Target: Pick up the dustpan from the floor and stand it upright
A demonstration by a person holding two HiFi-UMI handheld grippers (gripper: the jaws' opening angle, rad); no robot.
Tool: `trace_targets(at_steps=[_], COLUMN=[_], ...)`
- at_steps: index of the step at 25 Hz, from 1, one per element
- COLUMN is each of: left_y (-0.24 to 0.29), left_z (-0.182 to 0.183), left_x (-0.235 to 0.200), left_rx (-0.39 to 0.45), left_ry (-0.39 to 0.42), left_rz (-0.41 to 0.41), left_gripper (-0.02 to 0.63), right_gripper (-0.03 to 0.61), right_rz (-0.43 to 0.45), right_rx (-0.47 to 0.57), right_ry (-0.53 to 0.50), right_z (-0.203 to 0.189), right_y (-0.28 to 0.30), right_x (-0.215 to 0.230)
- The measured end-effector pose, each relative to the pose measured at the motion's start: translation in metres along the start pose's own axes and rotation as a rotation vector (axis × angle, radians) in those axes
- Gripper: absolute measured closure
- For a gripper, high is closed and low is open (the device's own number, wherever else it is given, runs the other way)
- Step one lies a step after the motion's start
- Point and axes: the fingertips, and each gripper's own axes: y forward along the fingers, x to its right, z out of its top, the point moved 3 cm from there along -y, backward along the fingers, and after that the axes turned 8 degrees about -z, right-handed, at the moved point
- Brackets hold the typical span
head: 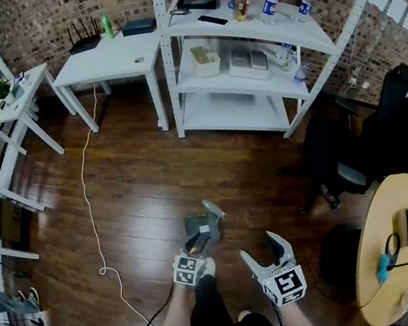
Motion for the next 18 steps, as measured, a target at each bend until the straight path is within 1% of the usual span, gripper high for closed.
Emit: trace_targets(at_steps=[2,5,8,10,12,14,15,16,18], left_y=[-0.026,-0.071,-0.108,-0.135,-0.163,-0.186,-0.198,-0.211,-0.235], left_z=[0.032,0.063,0.083,0.096,0.105,0.103,0.100,0.101,0.110], left_x=[0.034,0.112,0.196,0.240,0.269,0.286,0.292,0.298,0.310], left_rx=[0.078,0.163,0.232,0.276,0.304,0.283,0.274,0.285,0.354], left_ry=[0.047,0.117,0.172,0.166,0.170,0.233,0.251,0.239,0.178], left_rz=[0.048,0.119,0.170,0.190,0.209,0.246,0.265,0.275,0.271], left_gripper=[0.429,0.402,0.394,0.365,0.349,0.313,0.310,0.307,0.307], right_gripper=[0.284,0.284,0.284,0.284,0.284,0.284,0.284,0.284,0.284], right_rz=[-0.008,-0.035,-0.082,-0.104,-0.116,-0.126,-0.129,-0.129,-0.132], right_rx=[0.071,0.148,0.168,0.160,0.142,0.119,0.112,0.111,0.135], right_ry=[-0.001,0.023,0.045,0.056,0.081,0.096,0.088,0.077,0.055], right_z=[0.009,-0.001,-0.023,-0.033,-0.038,-0.042,-0.043,-0.041,-0.030], right_y=[-0.034,-0.106,-0.174,-0.211,-0.238,-0.262,-0.273,-0.283,-0.298], right_x=[0.007,0.020,0.037,0.043,0.041,0.034,0.028,0.020,0.007])
